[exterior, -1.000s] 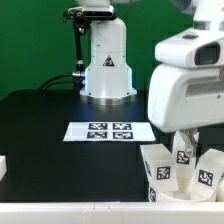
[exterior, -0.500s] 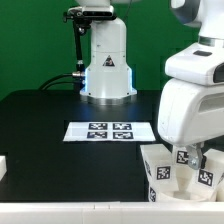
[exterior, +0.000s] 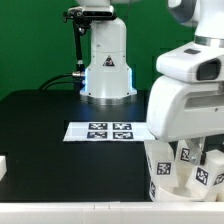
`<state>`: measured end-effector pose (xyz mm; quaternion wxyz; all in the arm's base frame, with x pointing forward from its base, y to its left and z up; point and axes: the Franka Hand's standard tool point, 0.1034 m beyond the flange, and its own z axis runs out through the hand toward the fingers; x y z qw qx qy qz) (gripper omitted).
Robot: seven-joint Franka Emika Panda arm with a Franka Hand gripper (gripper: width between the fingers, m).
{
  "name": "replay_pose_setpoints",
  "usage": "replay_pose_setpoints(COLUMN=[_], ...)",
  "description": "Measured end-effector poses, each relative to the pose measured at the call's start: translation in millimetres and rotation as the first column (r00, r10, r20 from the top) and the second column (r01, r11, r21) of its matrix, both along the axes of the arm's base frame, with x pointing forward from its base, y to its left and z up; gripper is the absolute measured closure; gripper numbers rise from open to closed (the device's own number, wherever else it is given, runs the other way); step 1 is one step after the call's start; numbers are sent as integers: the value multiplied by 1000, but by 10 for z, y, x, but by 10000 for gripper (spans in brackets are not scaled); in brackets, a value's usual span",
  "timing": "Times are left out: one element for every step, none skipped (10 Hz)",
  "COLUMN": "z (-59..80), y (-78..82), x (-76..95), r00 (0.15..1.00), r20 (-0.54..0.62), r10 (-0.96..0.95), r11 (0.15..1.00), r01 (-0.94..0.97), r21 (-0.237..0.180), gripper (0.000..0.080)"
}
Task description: Assemble stool
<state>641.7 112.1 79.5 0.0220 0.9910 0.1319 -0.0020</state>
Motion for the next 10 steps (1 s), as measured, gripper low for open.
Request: replay_pose_setpoints(z=[-1, -7, -8, -6, -9, -6, 0, 14, 12, 9], y=[-38, -117, -163, -213, -249, -302, -352, -370, -378, -380], x=[9, 38, 50, 56, 54, 54, 54, 57, 56, 53], r00=[997, 984, 946, 896, 838, 739, 634, 571, 558, 557], r20=[4, 11, 19, 28, 33, 40, 45, 41, 42, 42], r10=[-79, -178, -325, -444, -545, -673, -772, -820, -828, -829], r11=[997, 984, 946, 896, 838, 739, 635, 572, 559, 558], r01=[79, 178, 325, 444, 545, 673, 772, 820, 829, 830], r21=[-1, -3, 0, 1, 3, 6, 7, 8, 8, 7], gripper=[447, 452, 452, 455, 455, 455, 455, 455, 455, 454])
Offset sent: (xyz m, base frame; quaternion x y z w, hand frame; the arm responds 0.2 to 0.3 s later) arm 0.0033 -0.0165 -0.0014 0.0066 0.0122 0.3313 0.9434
